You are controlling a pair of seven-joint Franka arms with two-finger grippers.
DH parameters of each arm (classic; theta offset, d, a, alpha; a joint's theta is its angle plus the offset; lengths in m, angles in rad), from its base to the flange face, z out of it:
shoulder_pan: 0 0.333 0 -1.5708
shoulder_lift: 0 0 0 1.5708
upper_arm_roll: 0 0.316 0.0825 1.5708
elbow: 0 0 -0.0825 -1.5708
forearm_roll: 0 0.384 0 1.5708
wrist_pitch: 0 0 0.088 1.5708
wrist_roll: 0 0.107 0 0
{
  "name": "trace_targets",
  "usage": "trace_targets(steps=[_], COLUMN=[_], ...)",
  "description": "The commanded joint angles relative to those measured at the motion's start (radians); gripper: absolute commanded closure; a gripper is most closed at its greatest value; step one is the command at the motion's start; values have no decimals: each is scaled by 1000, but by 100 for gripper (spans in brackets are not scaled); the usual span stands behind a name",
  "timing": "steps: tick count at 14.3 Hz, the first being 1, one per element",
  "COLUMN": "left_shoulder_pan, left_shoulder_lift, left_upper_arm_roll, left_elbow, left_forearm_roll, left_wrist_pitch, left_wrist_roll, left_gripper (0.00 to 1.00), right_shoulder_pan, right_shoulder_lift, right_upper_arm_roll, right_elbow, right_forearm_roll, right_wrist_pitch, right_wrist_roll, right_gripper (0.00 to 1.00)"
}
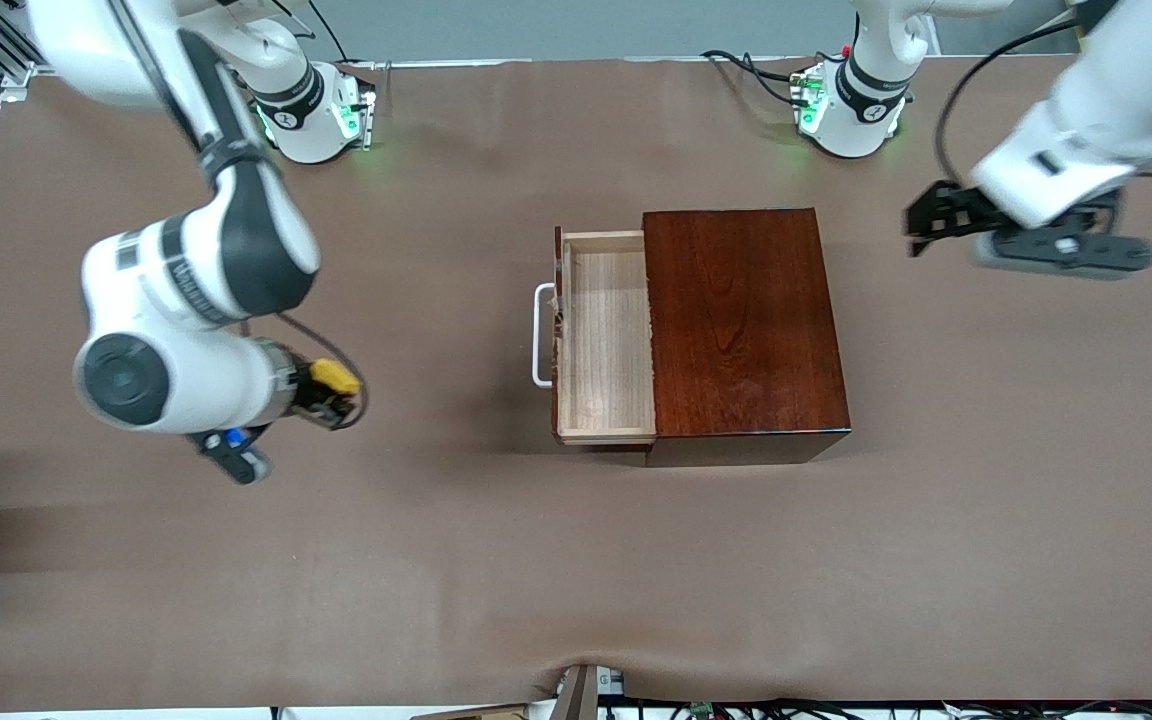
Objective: Open drawer, take yellow block, close drawer
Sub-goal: 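Lift the yellow block out with the right gripper and carry it away, then place the block with the right gripper while the left gripper reaches the drawer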
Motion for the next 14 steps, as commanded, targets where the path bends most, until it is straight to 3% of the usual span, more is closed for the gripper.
trace_targets(steps=[1,3,9,14], left_shoulder_pan=[-5,-49,-267,-439], left_shoulder_lift=[119,192,361,534], left_upper_arm_roll=[-81,-131,-129,-116], left_elbow=[120,170,264,353], left_forearm_roll=[-9,0,22,25], left_wrist_pitch=[-7,-4,112,307], left_wrist_roll=[-104,-266,-655,-923], left_gripper=[0,0,0,0], right_shoulder_pan=[-93,-161,-268,-382], right_shoulder_lift=[-29,-32,-112,-89], right_upper_arm_roll=[18,20,17,17], right_elbow=[-71,-132,-462,-572], right_forearm_roll=[-57,-55,-103,-105], right_wrist_pitch=[6,43,348,515], right_wrist_roll=[-238,-372,-726,-1053], right_gripper=[100,100,100,100])
